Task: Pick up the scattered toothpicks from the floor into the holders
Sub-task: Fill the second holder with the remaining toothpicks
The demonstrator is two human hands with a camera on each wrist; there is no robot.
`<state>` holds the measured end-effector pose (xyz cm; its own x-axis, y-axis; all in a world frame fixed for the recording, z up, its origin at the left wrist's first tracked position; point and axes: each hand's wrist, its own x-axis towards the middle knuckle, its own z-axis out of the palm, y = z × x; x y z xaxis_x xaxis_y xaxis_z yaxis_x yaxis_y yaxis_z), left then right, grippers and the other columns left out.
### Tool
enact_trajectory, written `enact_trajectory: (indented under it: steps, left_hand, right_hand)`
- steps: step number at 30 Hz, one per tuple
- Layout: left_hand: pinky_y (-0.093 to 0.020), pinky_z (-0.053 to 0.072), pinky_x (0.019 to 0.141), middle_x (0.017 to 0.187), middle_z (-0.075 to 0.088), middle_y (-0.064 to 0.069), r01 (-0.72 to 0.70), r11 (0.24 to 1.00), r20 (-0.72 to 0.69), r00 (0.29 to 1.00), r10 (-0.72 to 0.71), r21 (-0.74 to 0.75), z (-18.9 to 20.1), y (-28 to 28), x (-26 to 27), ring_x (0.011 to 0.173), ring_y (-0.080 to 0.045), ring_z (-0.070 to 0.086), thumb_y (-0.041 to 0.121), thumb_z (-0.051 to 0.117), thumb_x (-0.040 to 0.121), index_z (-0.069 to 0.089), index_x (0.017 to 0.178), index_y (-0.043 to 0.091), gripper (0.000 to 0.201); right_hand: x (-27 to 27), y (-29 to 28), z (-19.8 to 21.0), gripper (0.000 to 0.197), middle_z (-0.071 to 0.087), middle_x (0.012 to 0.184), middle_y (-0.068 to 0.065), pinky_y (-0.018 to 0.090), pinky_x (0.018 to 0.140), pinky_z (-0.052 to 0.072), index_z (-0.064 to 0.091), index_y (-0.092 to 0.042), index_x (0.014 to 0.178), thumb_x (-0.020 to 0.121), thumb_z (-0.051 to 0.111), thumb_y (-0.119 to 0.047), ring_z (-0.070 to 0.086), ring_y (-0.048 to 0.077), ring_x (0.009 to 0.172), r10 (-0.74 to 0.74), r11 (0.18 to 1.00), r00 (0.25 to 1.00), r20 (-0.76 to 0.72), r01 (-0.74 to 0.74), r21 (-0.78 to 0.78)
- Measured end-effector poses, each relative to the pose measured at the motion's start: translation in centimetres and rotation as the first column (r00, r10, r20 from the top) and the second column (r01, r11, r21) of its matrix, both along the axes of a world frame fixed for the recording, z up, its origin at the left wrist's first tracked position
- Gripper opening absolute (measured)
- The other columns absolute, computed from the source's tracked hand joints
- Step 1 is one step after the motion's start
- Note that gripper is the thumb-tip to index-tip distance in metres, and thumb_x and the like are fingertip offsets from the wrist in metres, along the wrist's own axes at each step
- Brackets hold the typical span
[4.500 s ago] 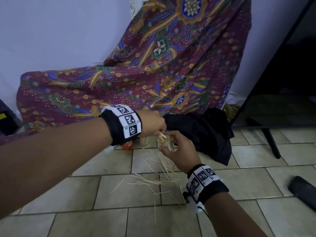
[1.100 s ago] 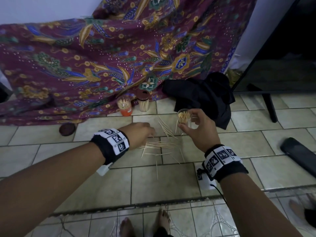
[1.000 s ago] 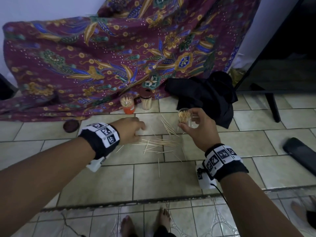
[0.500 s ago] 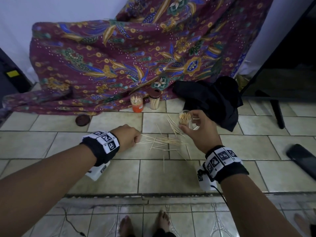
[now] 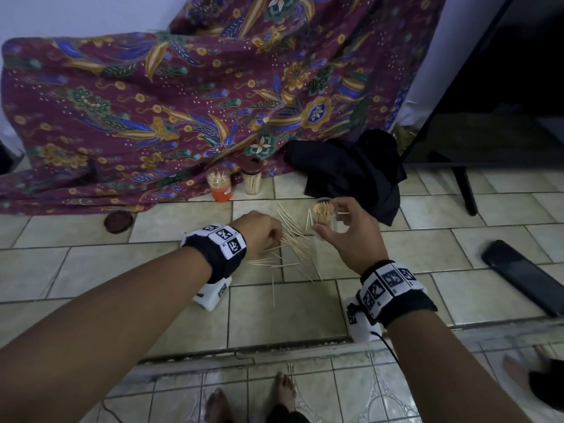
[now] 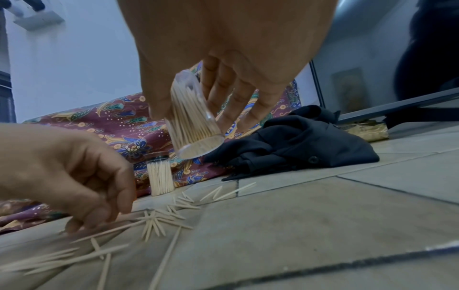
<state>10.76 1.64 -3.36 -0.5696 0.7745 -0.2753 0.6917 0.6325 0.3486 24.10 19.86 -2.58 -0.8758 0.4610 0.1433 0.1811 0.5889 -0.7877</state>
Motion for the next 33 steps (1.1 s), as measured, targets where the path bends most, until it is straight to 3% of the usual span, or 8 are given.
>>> enact_trajectory:
  steps: [2, 4, 7, 14, 21, 25, 28, 33]
  left_hand:
    - [-0.026, 0.043, 0.089, 0.113, 0.062, -0.001, 0.0, 1.0, -0.026, 1.0, 0.0, 0.005, 0.3, -0.3, -1.3, 0.107, -0.021, 0.057, 0.018, 0.057, 0.093, 0.066, 0.115, 0.024, 0.025]
    - [-0.033, 0.043, 0.097, 0.122, 0.055, -0.005, 0.015, 0.998, -0.05, 0.999, -0.018, -0.058, 0.3, -0.8, -2.8, 0.114, -0.025, 0.053, 0.006, 0.054, 0.092, 0.06, 0.127, 0.024, 0.04]
    - [-0.036, 0.043, 0.098, 0.126, 0.052, -0.01, 0.071, 0.979, -0.098, 0.991, -0.091, -0.193, 0.0, -1.0, -3.6, 0.118, -0.03, 0.051, -0.001, 0.046, 0.091, 0.055, 0.133, 0.023, 0.05]
    - [-0.031, 0.044, 0.087, 0.113, 0.06, -0.007, 0.098, 0.981, -0.11, 0.987, -0.117, -0.166, -0.4, -0.1, -1.8, 0.105, -0.03, 0.056, 0.014, 0.051, 0.092, 0.064, 0.107, 0.019, 0.021]
    - [-0.029, 0.045, 0.088, 0.118, 0.063, -0.002, 0.194, 0.978, -0.016, 0.98, -0.196, -0.082, -0.3, 0.8, 0.5, 0.107, -0.024, 0.058, 0.013, 0.052, 0.091, 0.067, 0.11, 0.022, 0.026]
    - [-0.025, 0.042, 0.079, 0.1, 0.055, 0.006, 0.25, 0.968, -0.045, 0.967, -0.25, -0.017, 0.4, -0.7, 0.4, 0.099, -0.02, 0.057, 0.031, 0.059, 0.092, 0.063, 0.105, 0.021, 0.017]
    - [-0.027, 0.043, 0.073, 0.095, 0.049, 0.008, 0.269, 0.961, -0.029, 0.962, -0.271, -0.07, 0.7, -2.2, 0.7, 0.09, -0.019, 0.055, 0.046, 0.064, 0.086, 0.054, 0.098, 0.023, 0.028]
    - [-0.03, 0.044, 0.079, 0.118, 0.048, 0.005, 0.528, 0.839, -0.076, 0.839, -0.539, -0.128, 0.1, -3.5, 2.5, 0.106, -0.015, 0.048, 0.037, 0.056, 0.092, 0.054, 0.122, 0.032, 0.03]
  right_hand:
    - [0.2, 0.4, -0.1, 0.045, 0.061, 0.1, -0.022, 0.01, 0.08, 0.042, 0.056, -0.029, 0.11, 0.074, 0.083, -0.034, 0.054, -0.011, 0.094, -0.01, 1.0, 1.0, 0.0, 0.01, 0.008]
    - [0.4, 0.7, -0.2, 0.044, 0.059, 0.097, -0.026, 0.006, 0.078, 0.04, 0.055, -0.032, 0.109, 0.075, 0.083, -0.035, 0.053, -0.013, 0.092, -0.019, 1.0, 1.0, 0.007, 0.019, 0.014]
    - [0.4, 0.9, -0.3, 0.045, 0.06, 0.099, -0.023, 0.013, 0.081, 0.044, 0.056, -0.03, 0.11, 0.075, 0.083, -0.035, 0.055, -0.008, 0.093, -0.023, 1.0, 1.0, 0.013, 0.023, 0.014]
    - [-0.3, 1.1, -0.2, 0.044, 0.061, 0.1, -0.023, 0.008, 0.079, 0.042, 0.056, -0.03, 0.11, 0.075, 0.083, -0.034, 0.055, -0.01, 0.095, -0.018, 1.0, 1.0, -0.003, 0.018, 0.013]
    - [-0.7, 0.8, -0.4, 0.045, 0.065, 0.104, -0.015, 0.018, 0.083, 0.047, 0.058, -0.027, 0.111, 0.074, 0.083, -0.031, 0.058, 0.0, 0.096, -0.017, 1.0, 1.0, -0.021, 0.017, 0.008]
    - [-0.7, 0.7, -0.3, 0.046, 0.064, 0.104, -0.014, 0.014, 0.082, 0.045, 0.058, -0.026, 0.112, 0.074, 0.083, -0.031, 0.058, 0.0, 0.096, -0.023, 1.0, 1.0, -0.019, 0.024, 0.009]
    - [-0.6, 0.5, -0.2, 0.045, 0.063, 0.103, -0.016, 0.012, 0.079, 0.043, 0.056, -0.027, 0.111, 0.075, 0.083, -0.031, 0.057, -0.001, 0.094, -0.027, 1.0, 0.999, -0.02, 0.027, 0.013]
    - [-0.5, 0.0, -0.2, 0.045, 0.064, 0.105, -0.014, 0.014, 0.08, 0.044, 0.057, -0.028, 0.111, 0.074, 0.083, -0.032, 0.058, 0.001, 0.096, -0.025, 1.0, 1.0, -0.013, 0.026, 0.012]
